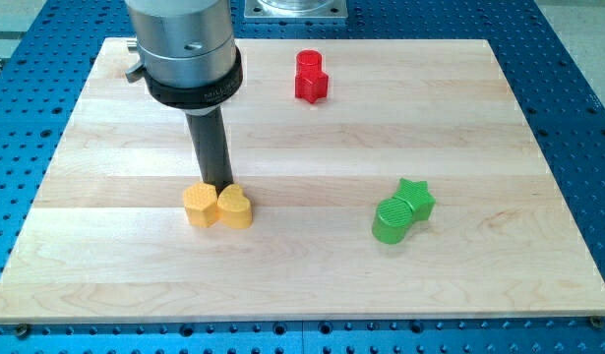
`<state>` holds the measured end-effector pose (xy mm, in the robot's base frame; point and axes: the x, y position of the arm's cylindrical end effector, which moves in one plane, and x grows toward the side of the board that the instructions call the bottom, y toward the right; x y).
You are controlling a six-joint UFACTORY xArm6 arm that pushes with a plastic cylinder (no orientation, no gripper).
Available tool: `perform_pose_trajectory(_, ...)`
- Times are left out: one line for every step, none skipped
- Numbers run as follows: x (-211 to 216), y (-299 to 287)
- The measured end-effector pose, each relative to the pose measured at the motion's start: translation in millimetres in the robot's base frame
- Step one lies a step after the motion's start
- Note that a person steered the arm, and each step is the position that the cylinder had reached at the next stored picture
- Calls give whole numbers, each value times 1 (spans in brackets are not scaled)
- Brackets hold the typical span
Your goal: Place the yellow heart at the bottom side of the red star
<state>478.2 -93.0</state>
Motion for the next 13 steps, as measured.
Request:
perform_pose_trajectory(-14,1)
perform_pose_trajectory(-17,5)
perform_pose_trajectory(-20,15)
perform_pose_trajectory(-30,59)
perform_pose_trajectory(-74,91)
perform_pose_trajectory(-77,107)
perform_pose_trajectory(-74,108)
perform_pose_trajectory(-43,102)
perform_pose_trajectory(-33,82)
perform_pose_trajectory(-30,51)
perform_pose_trajectory(-42,33)
perform_pose_trajectory(-31,23)
perform_pose_trajectory(10,86)
